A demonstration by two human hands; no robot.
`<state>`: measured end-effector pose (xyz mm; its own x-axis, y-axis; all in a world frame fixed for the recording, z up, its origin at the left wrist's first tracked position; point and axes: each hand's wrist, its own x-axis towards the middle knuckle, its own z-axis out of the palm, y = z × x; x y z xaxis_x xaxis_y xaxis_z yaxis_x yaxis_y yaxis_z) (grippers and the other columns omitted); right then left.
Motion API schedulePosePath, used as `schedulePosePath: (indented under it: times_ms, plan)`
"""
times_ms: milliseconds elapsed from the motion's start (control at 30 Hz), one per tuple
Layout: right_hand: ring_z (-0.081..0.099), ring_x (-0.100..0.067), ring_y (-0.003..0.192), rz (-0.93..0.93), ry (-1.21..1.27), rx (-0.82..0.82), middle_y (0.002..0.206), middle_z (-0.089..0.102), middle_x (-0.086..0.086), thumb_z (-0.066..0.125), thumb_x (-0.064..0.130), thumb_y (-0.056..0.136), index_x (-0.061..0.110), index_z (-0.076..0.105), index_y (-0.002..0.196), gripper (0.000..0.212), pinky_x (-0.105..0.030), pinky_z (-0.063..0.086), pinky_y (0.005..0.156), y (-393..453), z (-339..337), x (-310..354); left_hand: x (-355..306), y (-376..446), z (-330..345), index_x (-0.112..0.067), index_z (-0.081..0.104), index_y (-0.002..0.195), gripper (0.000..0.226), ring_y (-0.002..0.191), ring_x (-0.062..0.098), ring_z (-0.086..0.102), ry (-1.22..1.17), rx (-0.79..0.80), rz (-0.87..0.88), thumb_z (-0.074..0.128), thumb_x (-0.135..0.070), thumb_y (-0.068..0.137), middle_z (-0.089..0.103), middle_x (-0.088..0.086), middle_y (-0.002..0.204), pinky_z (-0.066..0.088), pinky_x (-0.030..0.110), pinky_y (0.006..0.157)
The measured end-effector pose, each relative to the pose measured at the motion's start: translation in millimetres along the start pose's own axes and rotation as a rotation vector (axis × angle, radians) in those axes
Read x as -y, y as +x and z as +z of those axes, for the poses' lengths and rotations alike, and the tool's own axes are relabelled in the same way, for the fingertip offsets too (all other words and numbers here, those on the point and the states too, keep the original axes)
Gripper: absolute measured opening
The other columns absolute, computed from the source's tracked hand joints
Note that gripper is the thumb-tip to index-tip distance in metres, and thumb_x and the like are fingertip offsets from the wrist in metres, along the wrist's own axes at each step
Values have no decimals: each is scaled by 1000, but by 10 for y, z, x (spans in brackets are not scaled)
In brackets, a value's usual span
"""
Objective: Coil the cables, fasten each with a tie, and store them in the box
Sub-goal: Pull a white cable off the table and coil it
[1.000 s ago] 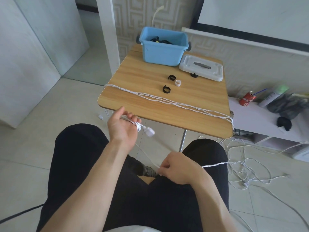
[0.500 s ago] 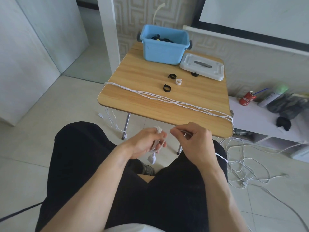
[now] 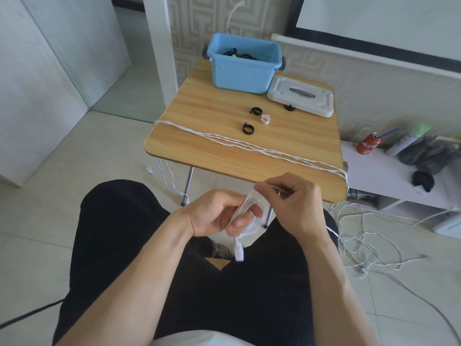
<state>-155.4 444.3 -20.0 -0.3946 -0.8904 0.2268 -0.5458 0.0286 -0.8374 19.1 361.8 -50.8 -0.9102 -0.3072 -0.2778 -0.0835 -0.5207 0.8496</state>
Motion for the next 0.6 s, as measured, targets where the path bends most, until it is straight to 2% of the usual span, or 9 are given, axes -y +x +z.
schedulePosePath:
  times_ms: [67, 100, 200, 267, 367, 433, 500, 533, 600]
  plan:
    - [57, -6, 56, 111, 37, 17, 62, 68, 13, 84, 33, 81, 21, 77, 70, 17, -16, 42, 54, 39, 29, -35, -66, -13, 13, -5, 60, 87, 35, 47, 13, 22, -189, 117, 21, 36, -27, 100, 33, -4, 53, 22, 24, 46]
    - [50, -7, 51, 133, 26, 40, 55, 62, 14, 81, 34, 83, 20, 76, 69, 21, -16, 37, 51, 37, 46, -56, -93, -13, -3, -9, 58, 80, 36, 45, 12, 18, -305, 116, 37, 37, -32, 98, 26, -6, 52, 17, 23, 44]
    - [34, -9, 46, 189, -3, 88, 43, 44, 15, 72, 33, 93, 16, 76, 74, 26, -17, 27, 48, -12, 73, -122, -111, -49, -91, -17, 51, 63, 42, 43, 11, 11, -509, -116, 104, 37, -38, 96, 14, -8, 50, 9, 25, 43]
    - [29, -10, 46, 222, -25, 130, 43, 39, 12, 67, 34, 97, 20, 77, 79, 25, -22, 26, 48, -45, 80, -170, -113, -78, -130, -20, 49, 63, 40, 42, 10, 11, -669, -236, 261, 39, -34, 98, 18, -9, 47, 10, 25, 43]
    - [31, -12, 48, 252, -88, 269, 47, 43, 8, 66, 37, 97, 25, 81, 89, 21, -28, 30, 51, -96, 83, -191, -206, -116, -195, -16, 53, 73, 44, 44, 9, 22, -1018, -271, 541, 31, -34, 107, 33, -7, 52, 22, 22, 45]
    - [32, -12, 49, 242, -107, 377, 51, 47, 4, 66, 34, 97, 14, 81, 93, 25, -25, 31, 50, -132, 86, -190, -278, -131, -254, -11, 55, 84, 44, 51, 11, 33, -1031, -409, 606, 27, -35, 109, 38, -4, 63, 33, 23, 54]
    - [31, -9, 50, 200, -153, 481, 56, 47, -5, 63, 34, 99, 4, 75, 95, 33, -23, 33, 51, -152, 122, -163, -274, -104, -269, -9, 54, 93, 33, 57, 13, 39, -886, -586, 610, 30, -26, 108, 40, -3, 68, 36, 26, 65]
    - [34, -8, 50, 179, -188, 531, 58, 51, -7, 61, 36, 100, 6, 76, 97, 33, -25, 36, 53, -165, 151, -125, -242, -78, -264, -10, 54, 95, 26, 58, 13, 41, -794, -665, 611, 33, -20, 107, 42, -4, 69, 36, 26, 67]
    - [45, -6, 51, 139, -228, 612, 60, 58, 5, 58, 37, 101, 18, 78, 103, 28, -22, 39, 53, -208, 213, -13, -158, -18, -258, -12, 55, 96, 16, 60, 12, 46, -603, -777, 616, 40, -12, 104, 46, -4, 69, 40, 25, 67]
